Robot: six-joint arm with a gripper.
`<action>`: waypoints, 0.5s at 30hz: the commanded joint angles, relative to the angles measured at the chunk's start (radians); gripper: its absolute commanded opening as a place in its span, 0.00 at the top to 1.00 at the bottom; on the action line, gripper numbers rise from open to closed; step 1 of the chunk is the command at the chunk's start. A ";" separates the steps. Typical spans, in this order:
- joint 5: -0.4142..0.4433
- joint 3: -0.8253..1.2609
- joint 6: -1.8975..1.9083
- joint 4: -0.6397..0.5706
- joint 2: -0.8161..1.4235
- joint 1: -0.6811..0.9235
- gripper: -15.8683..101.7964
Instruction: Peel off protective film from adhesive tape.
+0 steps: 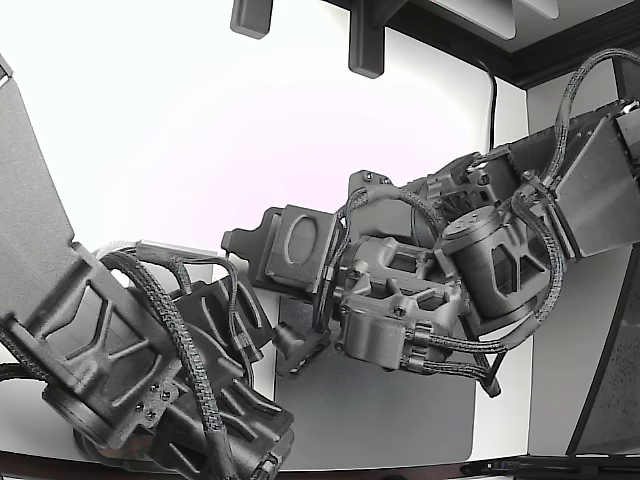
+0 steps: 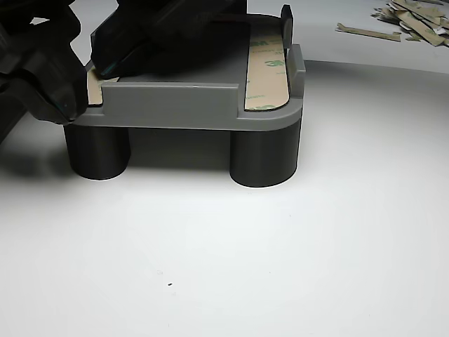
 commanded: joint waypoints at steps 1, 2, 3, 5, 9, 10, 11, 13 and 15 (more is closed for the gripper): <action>0.003 -0.034 0.002 -0.002 0.014 -0.006 0.96; 0.003 -0.034 0.002 -0.002 0.014 -0.006 0.96; 0.003 -0.034 0.002 -0.002 0.014 -0.006 0.96; 0.003 -0.035 0.002 -0.002 0.012 -0.005 0.96; 0.003 -0.041 0.008 0.003 0.006 -0.005 0.96; 0.002 -0.041 0.009 0.005 0.005 -0.005 0.96; 0.002 -0.041 0.011 0.005 0.005 -0.005 0.96; 0.002 -0.041 0.011 0.006 0.003 -0.005 0.96; 0.003 -0.041 0.009 0.006 0.003 -0.005 0.96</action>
